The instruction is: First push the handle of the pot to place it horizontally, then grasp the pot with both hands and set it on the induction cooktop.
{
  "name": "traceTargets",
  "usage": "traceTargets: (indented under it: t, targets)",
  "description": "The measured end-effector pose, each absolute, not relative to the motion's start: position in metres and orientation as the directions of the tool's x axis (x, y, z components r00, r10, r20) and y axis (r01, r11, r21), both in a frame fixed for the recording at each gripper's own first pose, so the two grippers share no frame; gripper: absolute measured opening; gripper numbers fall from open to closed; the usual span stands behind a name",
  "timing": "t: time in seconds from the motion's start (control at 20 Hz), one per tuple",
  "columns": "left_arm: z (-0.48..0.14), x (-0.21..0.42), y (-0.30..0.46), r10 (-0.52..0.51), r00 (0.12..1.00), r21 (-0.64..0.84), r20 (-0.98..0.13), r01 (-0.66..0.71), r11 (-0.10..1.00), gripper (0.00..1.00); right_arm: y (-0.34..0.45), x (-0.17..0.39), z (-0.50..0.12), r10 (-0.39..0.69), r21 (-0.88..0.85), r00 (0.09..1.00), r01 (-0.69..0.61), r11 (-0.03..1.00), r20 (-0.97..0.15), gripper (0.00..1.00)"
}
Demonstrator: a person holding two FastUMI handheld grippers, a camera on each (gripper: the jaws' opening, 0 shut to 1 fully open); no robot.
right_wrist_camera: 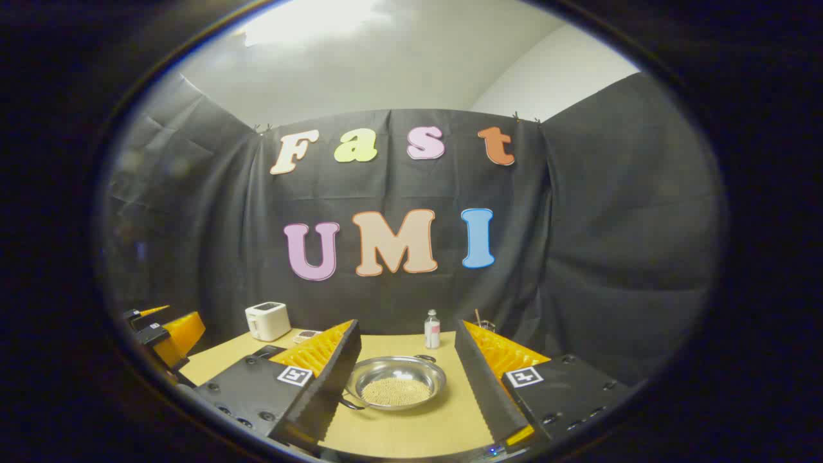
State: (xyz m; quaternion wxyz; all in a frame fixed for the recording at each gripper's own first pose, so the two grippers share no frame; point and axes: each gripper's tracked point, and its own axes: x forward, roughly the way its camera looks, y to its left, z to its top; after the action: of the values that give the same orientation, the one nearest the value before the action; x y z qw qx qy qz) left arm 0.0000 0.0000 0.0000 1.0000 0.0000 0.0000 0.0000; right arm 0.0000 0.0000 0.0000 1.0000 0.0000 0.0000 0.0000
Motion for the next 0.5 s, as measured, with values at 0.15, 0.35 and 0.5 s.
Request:
traceTargets:
  t: [0.15, 0.35, 0.5]
  targets:
    - [-0.002, -0.002, -0.009, -0.024, 1.000, 0.021, -0.001, 0.024, 0.999, 0.93, 0.001, 0.000, -0.002, -0.001, -0.022, 1.000, 0.001, 1.000, 0.000, 0.95]
    - [-0.001, -0.002, -0.013, -0.034, 0.999, 0.018, 0.001, 0.034, 0.999, 0.93, 0.002, -0.001, -0.003, 0.004, -0.038, 1.000, -0.004, 0.999, -0.003, 0.93]
    - [-0.005, -0.001, -0.013, -0.034, 0.999, 0.010, -0.007, 0.034, 0.999, 0.93, 0.004, 0.000, -0.004, 0.007, -0.039, 1.000, -0.008, 0.999, -0.003, 0.95]
